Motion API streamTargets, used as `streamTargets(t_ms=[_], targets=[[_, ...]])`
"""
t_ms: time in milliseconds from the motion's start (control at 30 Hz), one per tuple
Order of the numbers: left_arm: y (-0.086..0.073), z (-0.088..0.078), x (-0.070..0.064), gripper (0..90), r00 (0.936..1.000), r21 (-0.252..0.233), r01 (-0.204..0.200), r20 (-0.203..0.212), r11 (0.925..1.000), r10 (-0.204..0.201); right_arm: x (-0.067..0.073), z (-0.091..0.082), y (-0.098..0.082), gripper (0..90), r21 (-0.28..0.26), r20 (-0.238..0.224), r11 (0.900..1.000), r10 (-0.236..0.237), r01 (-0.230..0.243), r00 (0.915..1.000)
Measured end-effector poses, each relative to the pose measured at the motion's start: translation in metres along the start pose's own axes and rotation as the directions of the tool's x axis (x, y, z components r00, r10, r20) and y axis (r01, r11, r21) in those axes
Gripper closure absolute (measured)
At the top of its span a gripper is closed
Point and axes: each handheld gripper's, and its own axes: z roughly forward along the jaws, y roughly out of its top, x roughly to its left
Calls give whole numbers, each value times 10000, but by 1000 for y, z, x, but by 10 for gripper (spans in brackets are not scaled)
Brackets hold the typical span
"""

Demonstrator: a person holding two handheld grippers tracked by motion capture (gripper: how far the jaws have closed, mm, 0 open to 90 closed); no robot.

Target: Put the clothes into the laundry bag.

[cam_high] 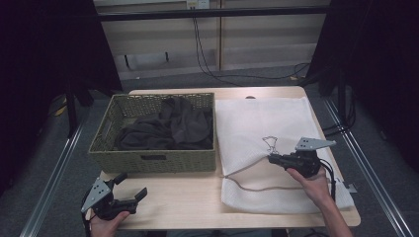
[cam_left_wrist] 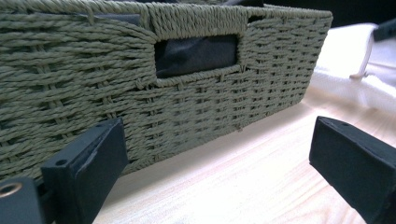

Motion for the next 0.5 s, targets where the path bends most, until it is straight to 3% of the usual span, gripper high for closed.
streamTargets(t_ms=[100,300,400,500], targets=[[1,0,-1,44,9989,-18,-140,-448,9999,140,-2,-3,5,887,-311,-22,9995,105,-106,9999],[2,0,-3,53,9997,87,-49,-220,9999,51,-3,-5,14,887,-636,-49,9980,37,-41,10000],[3,1,-2,56,9993,275,-360,-107,9990,363,-4,-9,20,887,-861,-52,9963,52,-57,10000],[3,3,-5,70,9991,366,-416,29,9985,415,-4,-10,24,887,-1033,-49,9946,24,-29,10000]])
